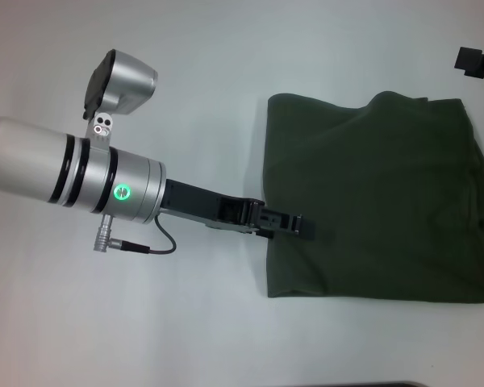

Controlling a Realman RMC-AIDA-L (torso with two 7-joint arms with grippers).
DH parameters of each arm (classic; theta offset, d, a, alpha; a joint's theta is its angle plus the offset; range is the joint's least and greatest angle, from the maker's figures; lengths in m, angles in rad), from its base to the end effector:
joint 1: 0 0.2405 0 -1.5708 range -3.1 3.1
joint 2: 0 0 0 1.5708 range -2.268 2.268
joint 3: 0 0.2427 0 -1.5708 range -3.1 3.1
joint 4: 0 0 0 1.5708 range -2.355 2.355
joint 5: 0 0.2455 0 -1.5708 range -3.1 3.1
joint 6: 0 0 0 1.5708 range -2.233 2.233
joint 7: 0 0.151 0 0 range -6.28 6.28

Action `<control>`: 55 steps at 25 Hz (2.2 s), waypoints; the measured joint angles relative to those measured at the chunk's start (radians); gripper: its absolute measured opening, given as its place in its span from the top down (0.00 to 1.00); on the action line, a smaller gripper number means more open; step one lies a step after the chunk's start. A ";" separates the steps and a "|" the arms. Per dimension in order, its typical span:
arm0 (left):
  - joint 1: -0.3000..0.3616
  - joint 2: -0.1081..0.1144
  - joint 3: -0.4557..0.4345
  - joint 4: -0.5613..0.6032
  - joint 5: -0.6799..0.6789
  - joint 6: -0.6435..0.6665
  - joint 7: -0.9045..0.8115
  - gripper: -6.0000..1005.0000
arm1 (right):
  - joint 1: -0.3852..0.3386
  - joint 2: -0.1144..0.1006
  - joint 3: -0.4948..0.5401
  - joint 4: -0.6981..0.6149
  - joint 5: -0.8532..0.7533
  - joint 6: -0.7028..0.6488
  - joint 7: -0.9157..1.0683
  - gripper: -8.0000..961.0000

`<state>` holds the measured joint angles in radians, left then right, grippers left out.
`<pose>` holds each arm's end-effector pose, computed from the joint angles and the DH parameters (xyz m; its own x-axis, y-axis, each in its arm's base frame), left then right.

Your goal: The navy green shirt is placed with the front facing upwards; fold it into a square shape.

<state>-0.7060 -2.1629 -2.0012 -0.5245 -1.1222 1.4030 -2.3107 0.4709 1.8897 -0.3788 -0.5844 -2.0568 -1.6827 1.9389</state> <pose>-0.2007 0.3398 -0.1174 0.3985 0.9162 0.0428 0.8855 -0.3965 0.2421 0.3361 0.3375 0.1056 0.2915 -0.7039 -0.6477 -0.8844 -0.4563 0.0979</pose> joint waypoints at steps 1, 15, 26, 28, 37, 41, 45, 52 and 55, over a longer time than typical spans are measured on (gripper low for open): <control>0.000 0.000 0.000 0.000 0.000 0.000 0.000 0.09 | 0.000 0.000 0.000 0.000 0.000 0.000 0.000 0.05; -0.001 0.000 0.001 -0.001 -0.001 -0.008 -0.002 0.15 | 0.006 0.000 0.000 -0.002 0.000 0.001 0.000 0.05; -0.001 -0.001 0.003 0.000 -0.001 -0.008 -0.003 0.36 | 0.007 0.000 0.000 -0.002 -0.002 0.003 0.000 0.05; -0.001 -0.001 0.003 0.000 0.000 -0.009 -0.003 0.37 | 0.006 0.000 0.000 -0.002 -0.002 0.003 0.000 0.05; 0.003 0.001 0.003 0.001 0.011 -0.013 -0.003 0.39 | 0.004 0.000 0.000 -0.002 -0.001 0.005 0.000 0.05; 0.006 0.004 0.002 0.002 0.026 -0.012 -0.004 0.39 | 0.000 0.000 0.000 -0.002 -0.001 0.005 0.000 0.05; 0.009 0.005 0.002 0.003 0.044 -0.002 -0.012 0.39 | -0.001 0.000 0.000 -0.002 -0.001 0.002 0.000 0.05; 0.009 0.000 0.002 0.003 0.050 0.019 -0.014 0.39 | -0.002 0.000 0.000 -0.002 0.000 -0.001 0.001 0.05; 0.001 -0.003 0.004 0.018 0.050 0.011 -0.011 0.39 | -0.002 0.000 0.000 -0.002 0.001 -0.003 0.001 0.05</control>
<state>-0.7048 -2.1658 -1.9976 -0.5070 -1.0722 1.4140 -2.3215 0.4694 1.8898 -0.3789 -0.5860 -2.0559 -1.6853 1.9401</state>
